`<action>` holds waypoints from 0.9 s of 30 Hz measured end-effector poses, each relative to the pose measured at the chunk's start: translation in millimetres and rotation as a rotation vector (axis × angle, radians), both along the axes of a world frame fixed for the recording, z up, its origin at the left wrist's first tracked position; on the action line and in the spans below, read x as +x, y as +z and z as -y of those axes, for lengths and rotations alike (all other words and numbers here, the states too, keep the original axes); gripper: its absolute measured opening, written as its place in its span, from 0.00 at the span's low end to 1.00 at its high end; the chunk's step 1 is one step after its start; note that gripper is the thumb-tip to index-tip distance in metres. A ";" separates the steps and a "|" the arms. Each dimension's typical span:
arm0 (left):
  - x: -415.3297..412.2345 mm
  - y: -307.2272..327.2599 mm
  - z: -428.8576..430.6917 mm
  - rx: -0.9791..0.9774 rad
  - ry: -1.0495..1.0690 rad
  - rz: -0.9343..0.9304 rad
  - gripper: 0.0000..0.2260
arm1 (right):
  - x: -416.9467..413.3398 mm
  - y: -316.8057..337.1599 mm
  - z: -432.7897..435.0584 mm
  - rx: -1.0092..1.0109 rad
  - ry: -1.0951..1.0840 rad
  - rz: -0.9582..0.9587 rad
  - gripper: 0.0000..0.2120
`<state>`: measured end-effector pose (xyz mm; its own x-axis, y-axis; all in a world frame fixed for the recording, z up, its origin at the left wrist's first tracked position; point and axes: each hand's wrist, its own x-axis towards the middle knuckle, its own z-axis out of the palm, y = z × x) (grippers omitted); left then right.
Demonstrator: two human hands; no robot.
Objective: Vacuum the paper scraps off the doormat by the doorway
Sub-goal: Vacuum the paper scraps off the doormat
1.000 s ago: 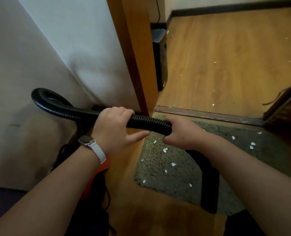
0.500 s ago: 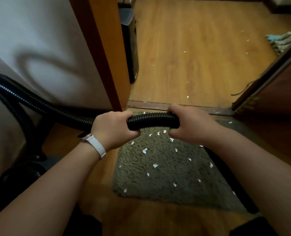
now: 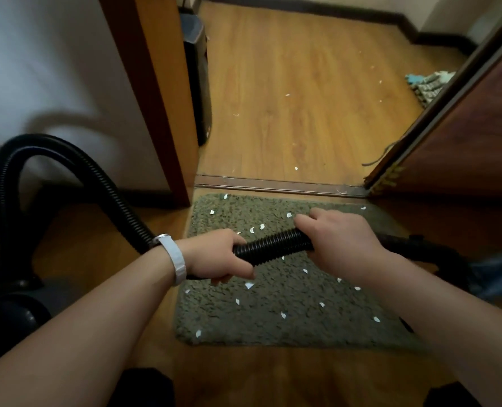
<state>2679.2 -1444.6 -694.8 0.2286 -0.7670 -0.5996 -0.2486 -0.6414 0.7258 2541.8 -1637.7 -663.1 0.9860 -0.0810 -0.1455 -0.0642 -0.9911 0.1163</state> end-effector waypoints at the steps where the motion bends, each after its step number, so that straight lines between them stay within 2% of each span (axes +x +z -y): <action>1: -2.9 -0.9 -2.4 0.004 0.002 0.060 0.09 | 6.1 -0.8 0.0 0.002 0.017 -0.036 0.11; 2: -6.2 -0.9 -4.8 0.009 -0.021 0.199 0.10 | 11.9 -1.8 0.6 0.007 0.033 -0.070 0.11; 5: -15.9 -0.8 -9.2 -0.018 -0.092 0.903 0.11 | 24.3 -3.5 3.7 0.061 0.038 -0.155 0.10; 6: -18.1 -0.9 -10.3 -0.076 -0.067 1.066 0.11 | 26.7 -1.9 4.6 0.095 0.035 -0.163 0.09; 8: -20.7 -2.0 -13.7 -0.210 -0.036 1.251 0.11 | 28.8 3.9 5.1 0.161 0.051 -0.147 0.09; 10: -23.0 -1.9 -16.2 -0.305 -0.031 1.342 0.13 | 27.6 9.9 6.5 0.206 0.071 -0.135 0.09; 12: -25.7 1.7 -15.5 -0.267 -0.006 1.307 0.12 | 23.2 15.0 8.6 0.255 0.083 -0.143 0.09; 15: -29.9 11.7 -8.0 -0.154 0.056 1.089 0.12 | 16.1 19.4 15.4 0.336 0.062 -0.145 0.11; 17: -32.4 18.3 -0.6 -0.137 0.129 0.878 0.10 | 12.4 20.6 21.5 0.361 0.038 -0.096 0.13; 20: -34.0 20.6 11.5 -0.178 0.271 0.458 0.07 | 9.7 17.4 26.8 0.315 0.029 0.011 0.13; 23: -33.4 20.3 17.3 -0.146 0.280 0.148 0.07 | 10.1 10.5 27.2 0.252 0.059 0.045 0.11; 24: -34.6 18.8 17.0 -0.144 0.269 0.122 0.07 | 11.0 9.3 26.9 0.233 0.071 0.036 0.10; 25: -36.1 16.0 15.7 -0.148 0.240 0.215 0.08 | 12.2 9.4 26.4 0.215 0.079 0.015 0.09; 27: -39.5 8.4 12.2 -0.169 0.117 0.714 0.10 | 14.9 13.0 25.4 0.203 0.083 -0.035 0.09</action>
<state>2639.7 -1456.8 -686.4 0.6042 -0.7825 -0.1504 -0.6337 -0.5862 0.5048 2556.7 -1663.1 -650.0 0.9821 0.0350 -0.1851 0.0193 -0.9961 -0.0856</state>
